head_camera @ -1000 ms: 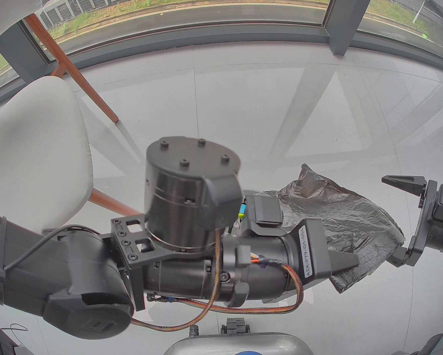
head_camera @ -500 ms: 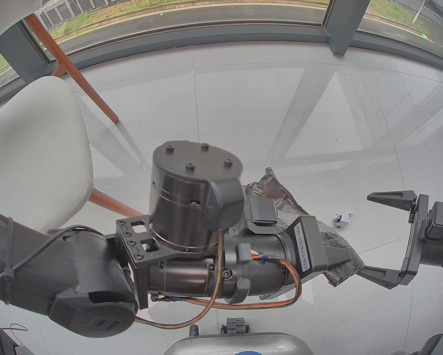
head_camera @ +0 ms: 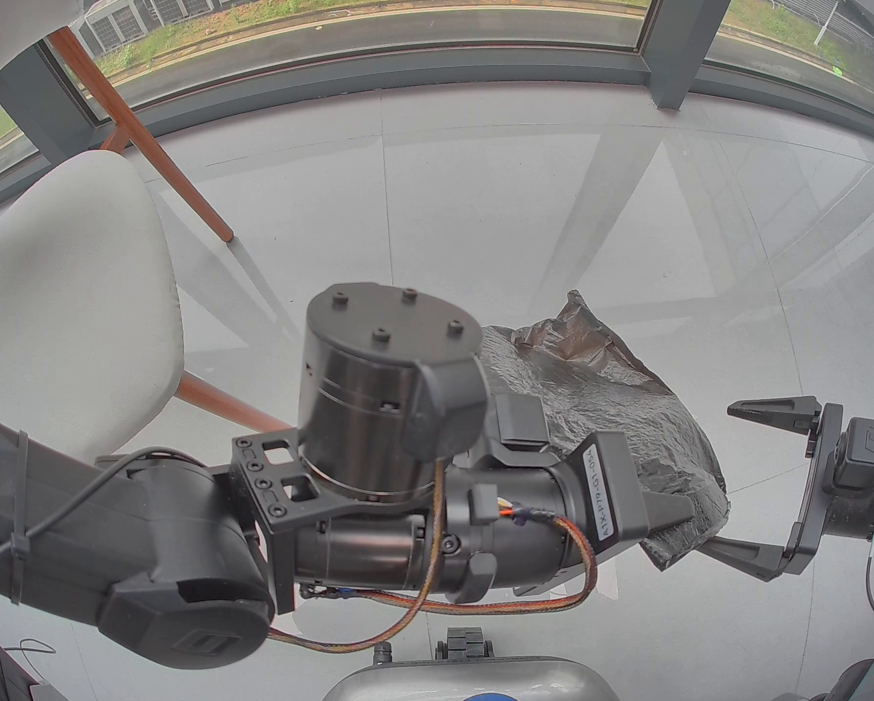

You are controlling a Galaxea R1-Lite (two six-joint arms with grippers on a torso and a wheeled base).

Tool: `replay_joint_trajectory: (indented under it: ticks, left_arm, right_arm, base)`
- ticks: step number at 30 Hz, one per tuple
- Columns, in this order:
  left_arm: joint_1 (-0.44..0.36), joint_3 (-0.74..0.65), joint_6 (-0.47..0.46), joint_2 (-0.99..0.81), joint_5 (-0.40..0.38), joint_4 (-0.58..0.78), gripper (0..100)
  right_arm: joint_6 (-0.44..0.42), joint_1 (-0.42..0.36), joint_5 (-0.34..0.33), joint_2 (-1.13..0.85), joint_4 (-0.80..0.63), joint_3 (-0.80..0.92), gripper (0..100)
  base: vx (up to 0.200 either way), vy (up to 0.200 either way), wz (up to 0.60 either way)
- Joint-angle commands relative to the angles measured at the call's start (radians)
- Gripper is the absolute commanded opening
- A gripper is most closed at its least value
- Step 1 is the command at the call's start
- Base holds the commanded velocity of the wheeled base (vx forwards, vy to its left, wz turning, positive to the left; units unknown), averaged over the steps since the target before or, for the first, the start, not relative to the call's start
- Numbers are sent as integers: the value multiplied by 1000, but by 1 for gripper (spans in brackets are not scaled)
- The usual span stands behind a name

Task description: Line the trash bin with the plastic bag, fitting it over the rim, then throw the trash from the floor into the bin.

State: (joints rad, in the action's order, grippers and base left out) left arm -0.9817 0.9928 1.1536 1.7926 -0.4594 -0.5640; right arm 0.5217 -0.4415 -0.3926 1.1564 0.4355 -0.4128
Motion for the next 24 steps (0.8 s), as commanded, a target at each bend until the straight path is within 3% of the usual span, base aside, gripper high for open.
replay_joint_trajectory:
  ticks: [1,11,18,24]
  left_arm:
    - [0,1,18,-1,1,-2,0]
    - [0,-3,34,-1,1,-2,0]
    - [0,-3,34,-2,1,-2,0]
    - [1,0,32,-1,1,-2,0]
  right_arm:
    - [1,29,0,5,0,0,100]
    - [-2,58,-8,2,0,2,100]
    - [-3,122,-14,-20,-11,23,100]
    - [-2,170,-63,-29,-11,51,100]
  base:
    - [0,0,0]
    - [0,0,0]
    - [0,0,0]
    - [0,0,0]
